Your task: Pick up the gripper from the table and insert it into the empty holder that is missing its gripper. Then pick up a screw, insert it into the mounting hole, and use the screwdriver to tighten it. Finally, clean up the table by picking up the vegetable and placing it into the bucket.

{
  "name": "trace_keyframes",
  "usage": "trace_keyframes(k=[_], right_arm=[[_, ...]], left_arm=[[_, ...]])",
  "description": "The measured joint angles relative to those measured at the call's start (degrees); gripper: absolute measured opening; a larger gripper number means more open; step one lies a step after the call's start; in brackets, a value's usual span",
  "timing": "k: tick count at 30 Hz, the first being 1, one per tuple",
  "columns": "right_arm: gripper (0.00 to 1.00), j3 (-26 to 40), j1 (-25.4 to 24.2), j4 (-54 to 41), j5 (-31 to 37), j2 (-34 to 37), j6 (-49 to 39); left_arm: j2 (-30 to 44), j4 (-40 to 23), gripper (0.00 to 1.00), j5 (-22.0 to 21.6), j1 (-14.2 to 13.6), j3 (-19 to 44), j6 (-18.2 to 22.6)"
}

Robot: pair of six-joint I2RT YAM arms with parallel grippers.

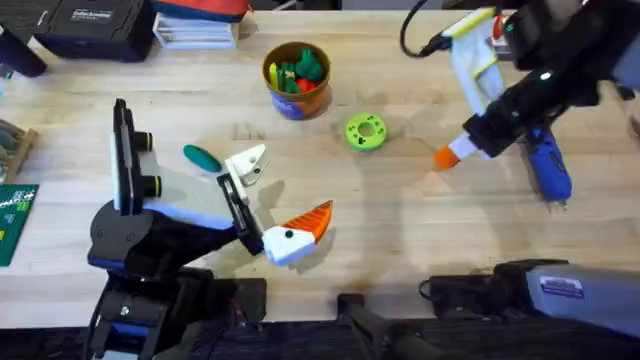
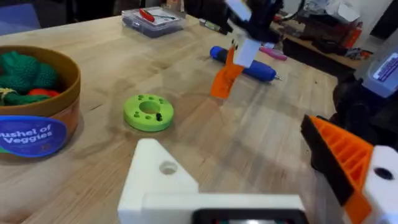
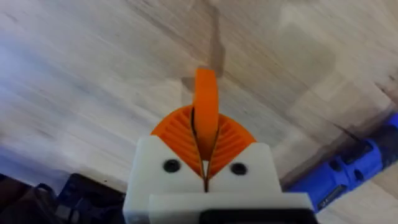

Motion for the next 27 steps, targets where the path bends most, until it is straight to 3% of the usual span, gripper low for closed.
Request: trace_keyframes(k=[8,16,17,18,22,27], right_arm=[[0.007,4.57,-0.84,-1.31,-8.19,-16.18,3.8],[0.007,2.99,-8.93,-0.46,-24.6,-27.11,7.86],[0.007,1.88,-9.57,0.52,-27.62,-27.54,8.6],[0.007,-3.64,-10.19,7.41,-37.8,-27.14,12.83],[0.007,-12.5,-9.2,22.13,-49.89,-22.64,24.65],[0.007,-18.47,-4.24,31.06,-60.35,-14.32,37.84]], left_arm=[[0.0,0.01,0.986,0.0,0.0,0.0,0.0],[0.0,0.02,0.985,0.0,0.02,0.0,0.0],[0.0,0.0,0.985,0.02,0.0,0.0,0.0],[0.0,0.0,0.985,0.0,0.02,0.0,0.0],[0.0,0.0,0.985,0.01,0.0,0.0,0.0],[0.0,0.0,0.985,0.02,0.0,0.0,0.0]])
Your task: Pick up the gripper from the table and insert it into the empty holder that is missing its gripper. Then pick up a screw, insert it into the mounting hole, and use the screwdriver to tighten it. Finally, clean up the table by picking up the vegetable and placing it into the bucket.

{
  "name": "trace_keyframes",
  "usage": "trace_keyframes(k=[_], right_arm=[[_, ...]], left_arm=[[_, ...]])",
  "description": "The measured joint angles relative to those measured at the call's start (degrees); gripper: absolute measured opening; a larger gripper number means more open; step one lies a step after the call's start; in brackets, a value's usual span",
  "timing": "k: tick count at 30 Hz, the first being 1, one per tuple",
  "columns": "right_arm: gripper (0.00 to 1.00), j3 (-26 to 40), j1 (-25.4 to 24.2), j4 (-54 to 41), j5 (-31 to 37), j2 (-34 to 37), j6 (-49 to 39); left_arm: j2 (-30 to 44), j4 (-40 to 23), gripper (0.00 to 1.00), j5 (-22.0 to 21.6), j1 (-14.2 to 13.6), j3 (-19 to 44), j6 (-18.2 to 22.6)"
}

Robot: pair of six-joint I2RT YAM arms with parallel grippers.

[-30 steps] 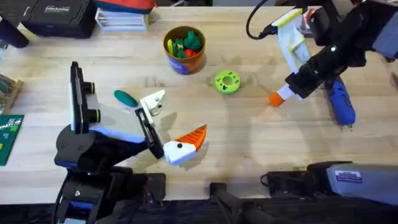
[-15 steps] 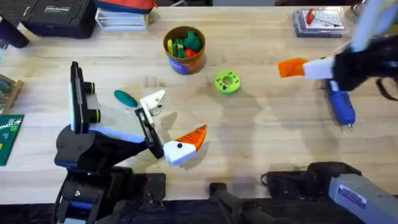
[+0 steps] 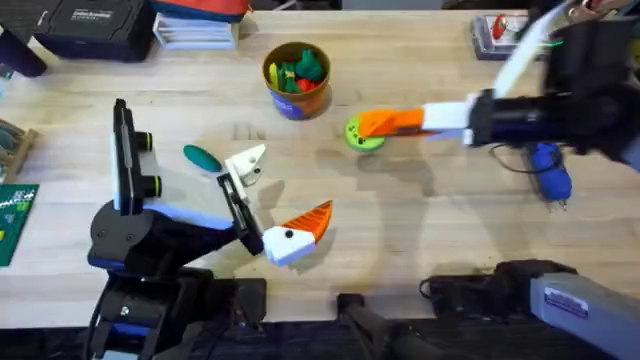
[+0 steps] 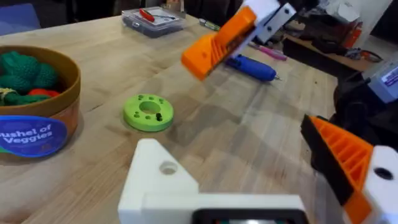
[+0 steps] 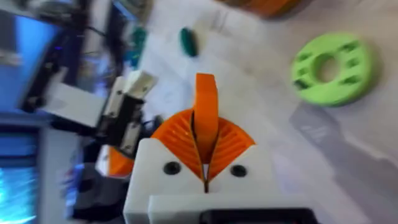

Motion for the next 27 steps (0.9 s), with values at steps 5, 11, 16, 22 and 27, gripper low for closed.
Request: trace_keyframes(k=[5,11,16,22,27], right_arm=[[0.007,-0.41,7.73,7.06,-4.85,9.08,11.05],[0.007,-0.46,16.46,26.25,-8.45,18.12,24.65],[0.007,-0.46,20.9,41.94,-12.39,23.37,37.04],[0.007,-0.46,24.58,45.37,-14.23,25.59,45.55],[0.007,-0.46,25.81,45.57,-14.71,25.59,49.34]], left_arm=[[0.0,0.0,0.985,0.0,0.02,0.0,0.0],[0.0,0.02,0.985,-0.02,0.0,0.0,0.0],[0.0,0.0,0.985,0.0,0.0,0.0,0.0],[0.0,0.0,0.985,0.0,0.0,0.0,0.0],[0.0,0.01,0.985,0.0,0.0,0.0,0.0]])
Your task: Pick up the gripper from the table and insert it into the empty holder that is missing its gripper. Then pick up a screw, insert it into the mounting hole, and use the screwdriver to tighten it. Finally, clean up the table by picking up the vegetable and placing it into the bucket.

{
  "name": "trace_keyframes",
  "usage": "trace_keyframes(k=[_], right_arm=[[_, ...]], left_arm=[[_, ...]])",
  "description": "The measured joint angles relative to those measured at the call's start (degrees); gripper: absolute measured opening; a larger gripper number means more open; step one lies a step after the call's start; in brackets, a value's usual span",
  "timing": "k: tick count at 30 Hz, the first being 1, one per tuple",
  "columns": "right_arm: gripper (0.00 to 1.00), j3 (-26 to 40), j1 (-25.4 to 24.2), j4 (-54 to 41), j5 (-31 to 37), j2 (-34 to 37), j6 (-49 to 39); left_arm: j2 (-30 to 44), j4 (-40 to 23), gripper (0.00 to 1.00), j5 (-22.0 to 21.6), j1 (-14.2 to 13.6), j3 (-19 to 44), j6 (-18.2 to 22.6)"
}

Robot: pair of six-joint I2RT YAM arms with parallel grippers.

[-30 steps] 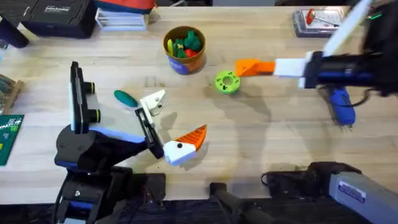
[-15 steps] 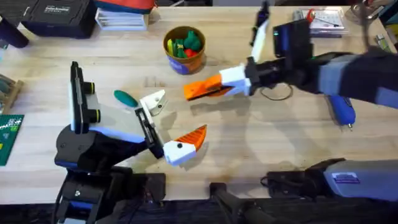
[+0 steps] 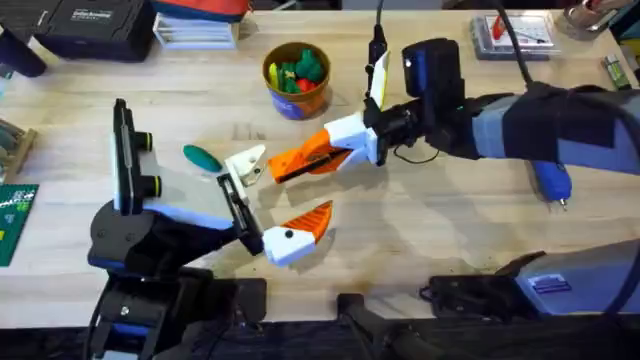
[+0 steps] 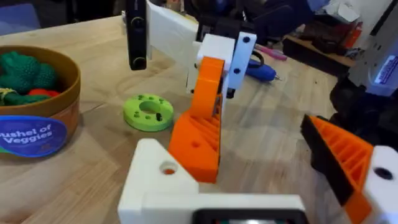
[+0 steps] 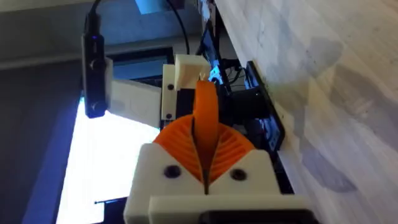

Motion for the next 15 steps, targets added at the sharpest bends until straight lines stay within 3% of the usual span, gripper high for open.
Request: trace_keyframes(k=[15], right_arm=[[0.007,1.33,1.18,1.53,0.11,0.02,3.74]], left_arm=[[0.0,-0.01,0.985,-0.11,0.04,0.0,0.0]])
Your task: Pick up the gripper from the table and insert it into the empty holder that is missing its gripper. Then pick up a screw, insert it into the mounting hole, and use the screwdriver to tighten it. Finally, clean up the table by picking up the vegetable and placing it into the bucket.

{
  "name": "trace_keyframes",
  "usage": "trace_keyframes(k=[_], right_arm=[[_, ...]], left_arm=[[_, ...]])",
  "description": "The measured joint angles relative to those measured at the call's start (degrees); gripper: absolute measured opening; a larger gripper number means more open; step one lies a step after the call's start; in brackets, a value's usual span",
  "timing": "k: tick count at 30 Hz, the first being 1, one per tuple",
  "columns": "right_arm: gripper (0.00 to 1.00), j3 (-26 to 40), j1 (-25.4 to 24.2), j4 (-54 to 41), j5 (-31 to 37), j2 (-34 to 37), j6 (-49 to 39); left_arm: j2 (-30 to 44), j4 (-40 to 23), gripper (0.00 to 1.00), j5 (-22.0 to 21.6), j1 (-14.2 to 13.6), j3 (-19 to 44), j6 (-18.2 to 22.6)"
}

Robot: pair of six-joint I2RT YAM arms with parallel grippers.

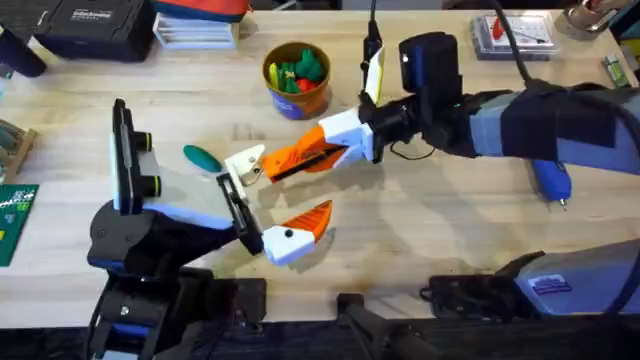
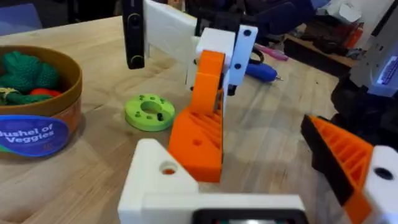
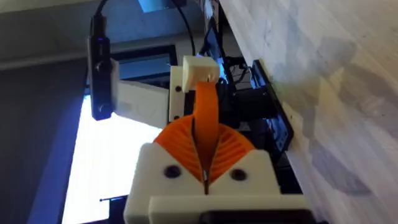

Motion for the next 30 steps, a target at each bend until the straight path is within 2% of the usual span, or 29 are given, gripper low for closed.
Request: trace_keyframes(k=[13,23,30], right_arm=[[0.007,1.53,1.47,-0.02,1.92,0.13,1.25],[0.007,7.81,3.58,0.35,1.63,7.3,3.1],[0.007,10.02,6.38,0.22,3.33,8.63,4.27]], left_arm=[[0.02,0.02,0.985,-0.15,0.13,0.0,0.02],[0.01,0.16,0.985,-2.06,0.83,0.0,-1.44],[0.02,0.32,0.985,-3.52,1.25,0.0,-1.51]])
